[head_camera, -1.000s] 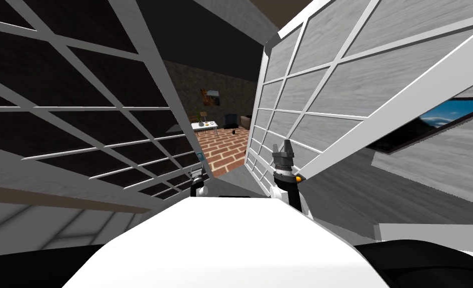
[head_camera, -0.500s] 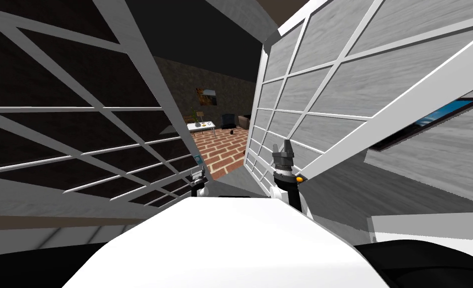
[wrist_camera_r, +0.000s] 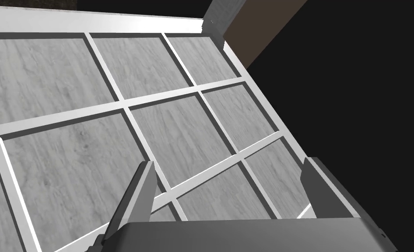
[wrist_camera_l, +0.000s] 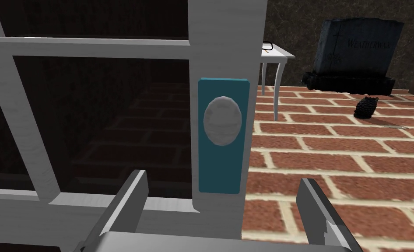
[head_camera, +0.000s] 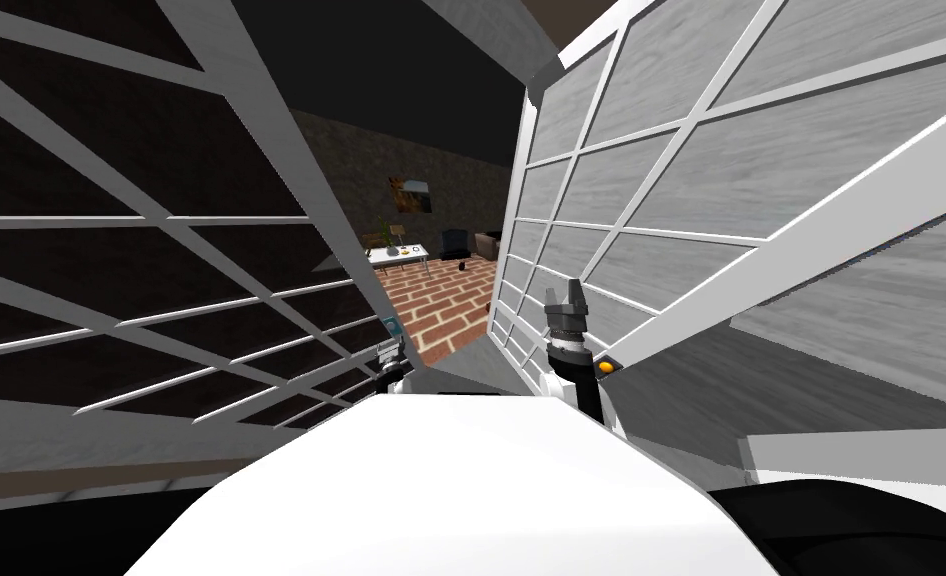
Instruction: Pull the door open
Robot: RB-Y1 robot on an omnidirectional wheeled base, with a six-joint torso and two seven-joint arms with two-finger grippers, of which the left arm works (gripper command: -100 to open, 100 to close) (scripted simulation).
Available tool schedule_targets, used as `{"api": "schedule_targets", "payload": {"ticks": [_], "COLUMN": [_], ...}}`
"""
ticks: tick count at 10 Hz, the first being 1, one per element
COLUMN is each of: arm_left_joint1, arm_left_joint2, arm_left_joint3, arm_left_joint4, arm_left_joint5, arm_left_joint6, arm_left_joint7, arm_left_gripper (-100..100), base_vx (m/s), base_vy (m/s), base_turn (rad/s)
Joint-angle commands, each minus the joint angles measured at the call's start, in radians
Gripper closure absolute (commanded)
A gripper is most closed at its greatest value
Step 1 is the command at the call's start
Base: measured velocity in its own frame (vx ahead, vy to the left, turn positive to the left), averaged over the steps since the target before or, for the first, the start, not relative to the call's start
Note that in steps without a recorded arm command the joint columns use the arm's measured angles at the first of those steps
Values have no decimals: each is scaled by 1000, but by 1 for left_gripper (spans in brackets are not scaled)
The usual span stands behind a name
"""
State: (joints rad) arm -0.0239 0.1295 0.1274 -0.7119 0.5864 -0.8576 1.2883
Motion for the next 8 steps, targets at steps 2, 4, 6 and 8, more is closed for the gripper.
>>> {"api": "schedule_targets", "payload": {"ticks": [2, 4, 6, 8], "arm_left_joint1": [19, 31, 48, 53], "arm_left_joint2": [40, 62, 96, 106], "arm_left_joint3": [-4, -6, -10, -11], "arm_left_joint4": [13, 20, 30, 33], "arm_left_joint5": [2, 2, 4, 4], "arm_left_joint6": [-6, -10, -14, -16], "arm_left_joint7": [51, 79, 119, 132], "arm_left_gripper": [-100, -100, -100, -100], "base_vx": [158, 93, 121, 114], "base_vy": [-28, 10, 10, 6], "base_turn": [-25, -16, -31, -12]}}
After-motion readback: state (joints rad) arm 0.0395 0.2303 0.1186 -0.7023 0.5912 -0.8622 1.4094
